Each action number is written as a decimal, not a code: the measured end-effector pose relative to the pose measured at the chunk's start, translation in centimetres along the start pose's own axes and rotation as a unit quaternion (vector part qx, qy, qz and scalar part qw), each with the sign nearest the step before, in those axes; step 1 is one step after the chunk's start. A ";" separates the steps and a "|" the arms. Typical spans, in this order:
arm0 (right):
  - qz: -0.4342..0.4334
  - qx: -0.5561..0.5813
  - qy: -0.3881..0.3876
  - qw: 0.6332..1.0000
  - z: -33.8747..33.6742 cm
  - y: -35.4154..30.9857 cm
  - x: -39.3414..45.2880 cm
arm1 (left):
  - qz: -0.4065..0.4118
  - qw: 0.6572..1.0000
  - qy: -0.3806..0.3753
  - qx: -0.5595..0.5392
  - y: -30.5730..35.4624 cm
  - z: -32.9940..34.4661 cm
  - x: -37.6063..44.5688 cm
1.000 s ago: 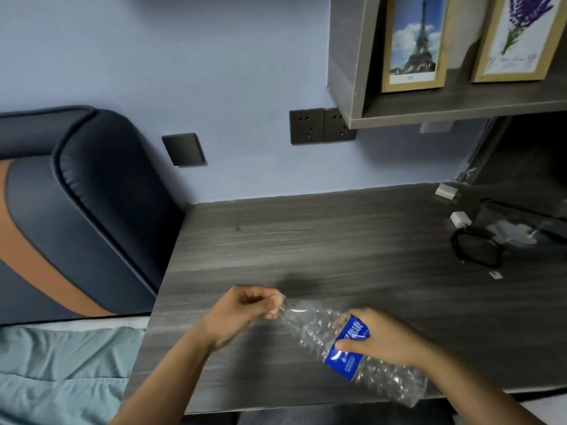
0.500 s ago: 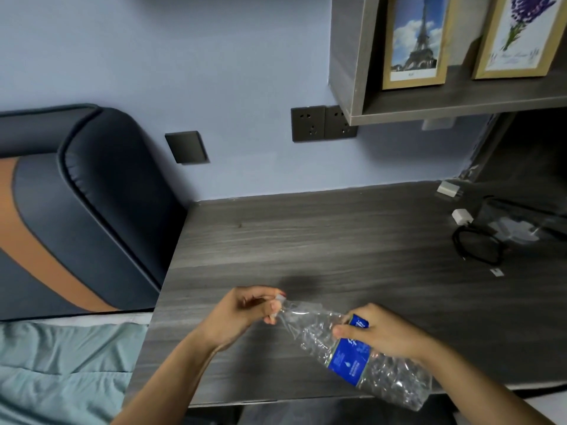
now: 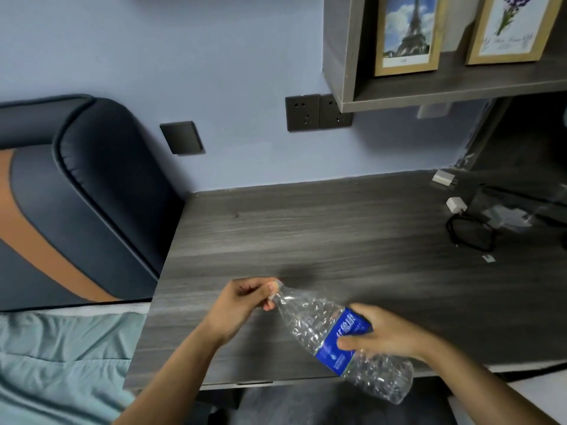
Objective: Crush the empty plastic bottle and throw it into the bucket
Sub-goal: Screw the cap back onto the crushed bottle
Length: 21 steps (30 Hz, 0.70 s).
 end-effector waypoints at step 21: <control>0.045 0.027 0.096 0.994 1.9 5.4 -3.7 | -0.097 0.992 0.061 0.058 -7.5 2.0 -2.7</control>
Point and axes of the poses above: each hand's wrist, its own x-axis towards the middle knuckle, its own z-axis out of the palm, y = z × x, the point moved 5 cm from there along x, towards the middle knuckle, and after that the axes turned 1 degree about x, right-handed, at the moved point
